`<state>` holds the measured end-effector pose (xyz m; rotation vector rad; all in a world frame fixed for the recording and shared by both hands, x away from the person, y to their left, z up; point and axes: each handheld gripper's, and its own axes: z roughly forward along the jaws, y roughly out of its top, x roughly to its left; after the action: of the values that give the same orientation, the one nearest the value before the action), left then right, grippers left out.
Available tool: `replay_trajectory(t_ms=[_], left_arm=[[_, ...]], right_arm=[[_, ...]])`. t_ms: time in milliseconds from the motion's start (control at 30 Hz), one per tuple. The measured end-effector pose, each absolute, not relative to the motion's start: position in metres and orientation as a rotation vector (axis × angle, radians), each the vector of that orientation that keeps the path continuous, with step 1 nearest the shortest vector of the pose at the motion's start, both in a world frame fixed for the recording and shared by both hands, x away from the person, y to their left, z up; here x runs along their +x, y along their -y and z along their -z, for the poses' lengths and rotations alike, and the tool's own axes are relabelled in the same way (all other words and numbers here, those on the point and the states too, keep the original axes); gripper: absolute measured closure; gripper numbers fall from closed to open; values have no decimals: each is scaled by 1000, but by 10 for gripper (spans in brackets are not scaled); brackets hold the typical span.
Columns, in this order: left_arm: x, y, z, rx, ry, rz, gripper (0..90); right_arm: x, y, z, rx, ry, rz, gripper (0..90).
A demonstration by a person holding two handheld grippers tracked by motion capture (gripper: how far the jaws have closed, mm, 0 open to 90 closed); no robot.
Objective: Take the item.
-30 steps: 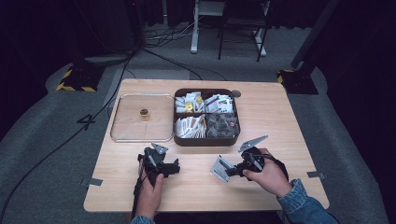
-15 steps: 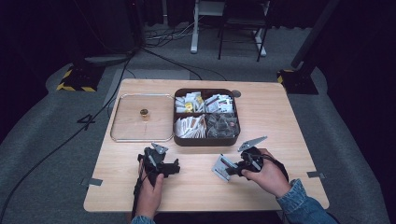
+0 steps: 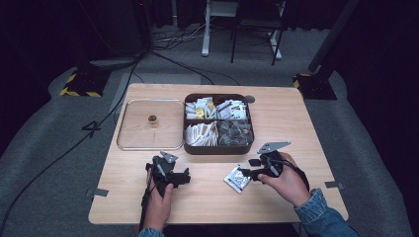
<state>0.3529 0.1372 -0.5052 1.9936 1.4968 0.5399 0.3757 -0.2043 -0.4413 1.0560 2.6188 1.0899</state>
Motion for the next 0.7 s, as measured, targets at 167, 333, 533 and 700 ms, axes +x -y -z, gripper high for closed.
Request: replay_trajectory(t_ms=[167, 333, 533, 700], left_arm=[[353, -137, 505, 1994, -1497, -540, 0], [353, -138, 505, 1998, -1489, -538, 0], [353, -138, 505, 1998, -1490, -536, 0], [353, -138, 505, 1998, -1490, -538, 0]], right_arm=[[377, 206, 434, 1010, -2609, -1096, 451], [382, 223, 419, 991, -2558, -1140, 432], [388, 253, 404, 997, -2530, -1183, 406], [392, 275, 403, 984, -2524, -1173, 376]])
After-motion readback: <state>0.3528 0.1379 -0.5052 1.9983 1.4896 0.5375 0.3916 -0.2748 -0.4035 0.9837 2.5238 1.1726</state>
